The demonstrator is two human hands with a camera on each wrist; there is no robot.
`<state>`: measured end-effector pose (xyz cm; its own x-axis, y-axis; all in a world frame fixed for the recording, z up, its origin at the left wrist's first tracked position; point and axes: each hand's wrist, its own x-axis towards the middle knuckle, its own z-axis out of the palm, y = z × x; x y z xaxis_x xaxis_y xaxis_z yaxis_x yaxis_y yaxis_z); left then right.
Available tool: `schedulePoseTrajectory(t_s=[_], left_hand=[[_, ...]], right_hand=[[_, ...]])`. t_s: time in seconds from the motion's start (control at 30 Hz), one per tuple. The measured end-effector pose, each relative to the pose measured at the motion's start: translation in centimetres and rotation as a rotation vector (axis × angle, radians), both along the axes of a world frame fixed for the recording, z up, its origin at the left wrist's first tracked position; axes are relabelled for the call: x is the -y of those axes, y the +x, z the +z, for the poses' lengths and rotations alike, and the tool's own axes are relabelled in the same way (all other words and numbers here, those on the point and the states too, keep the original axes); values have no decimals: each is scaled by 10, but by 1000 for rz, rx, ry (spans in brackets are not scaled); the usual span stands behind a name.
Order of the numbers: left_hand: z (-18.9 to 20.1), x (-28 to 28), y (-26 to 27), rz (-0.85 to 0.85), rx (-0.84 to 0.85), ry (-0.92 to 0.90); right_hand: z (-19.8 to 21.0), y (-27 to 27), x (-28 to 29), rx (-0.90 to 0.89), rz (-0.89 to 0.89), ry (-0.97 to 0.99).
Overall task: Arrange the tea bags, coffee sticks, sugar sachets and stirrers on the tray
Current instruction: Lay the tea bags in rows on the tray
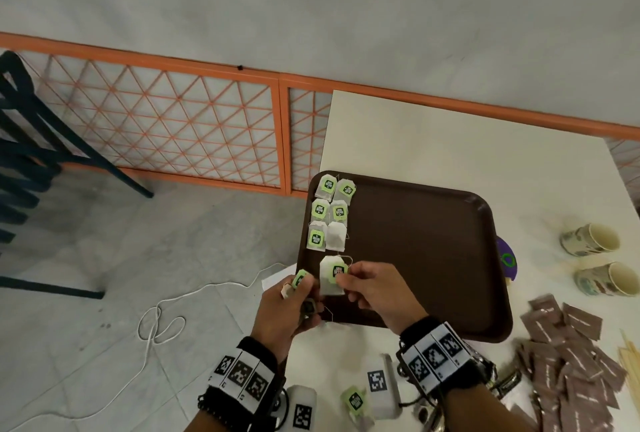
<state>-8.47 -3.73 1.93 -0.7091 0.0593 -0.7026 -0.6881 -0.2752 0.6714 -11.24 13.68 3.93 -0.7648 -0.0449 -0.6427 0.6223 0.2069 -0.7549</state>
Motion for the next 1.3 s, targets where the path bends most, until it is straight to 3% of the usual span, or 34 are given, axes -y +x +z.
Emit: schedulePoseTrajectory(t_s=[0.17, 0.3, 0.7, 0.8, 0.9, 0.97, 1.03, 1.13, 1.3], left_hand=[[-8, 31, 6, 52, 80, -28], [-4, 44, 6, -26, 67, -63], [9, 47, 11, -124, 29, -79], [20, 48, 11, -257, -39, -139], [43, 37, 10, -478, -204, -214], [63, 19, 8, -586, -316, -284], [79, 6, 4, -645, -418, -320], [103, -8, 1, -649, -497, -342], [128, -10, -2, -459, -419, -242]], right_hand=[[-40, -27, 20, 143, -115, 13], [-58, -36, 33, 147, -122, 83], [-57, -39, 40, 71, -88, 371], [-33, -31, 23, 38, 124, 287], [1, -13, 7, -54, 634, 165], [18, 5, 5, -87, 906, 196], [18, 21, 5, -124, 1005, 255], [13, 46, -14, -250, 866, 252], [27, 82, -69, -357, 597, 126]])
